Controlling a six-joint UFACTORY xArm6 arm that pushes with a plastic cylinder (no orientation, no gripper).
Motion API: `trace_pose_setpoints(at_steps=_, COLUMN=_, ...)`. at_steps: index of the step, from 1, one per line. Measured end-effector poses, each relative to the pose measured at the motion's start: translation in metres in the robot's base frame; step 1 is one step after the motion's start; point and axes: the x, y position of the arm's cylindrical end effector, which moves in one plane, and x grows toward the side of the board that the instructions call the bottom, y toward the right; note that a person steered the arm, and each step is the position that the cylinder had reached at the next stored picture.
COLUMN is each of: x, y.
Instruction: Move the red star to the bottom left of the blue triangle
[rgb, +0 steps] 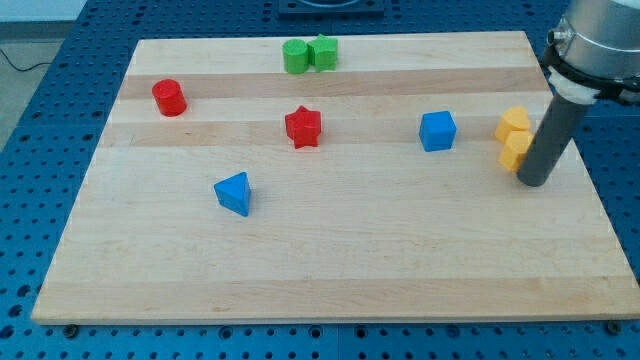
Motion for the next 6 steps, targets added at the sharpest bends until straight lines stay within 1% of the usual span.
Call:
trace_pose_setpoints(at_steps=2, x=-0.011, y=0.004)
trace_pose_setpoints(at_steps=3, x=0.018, y=0.002)
trace_pose_setpoints(at_steps=4, x=0.065, y=-0.014)
trace_pose_setpoints(at_steps=5, x=0.088, y=-0.021)
trace_pose_setpoints(at_steps=6, x=0.092, y=-0.021)
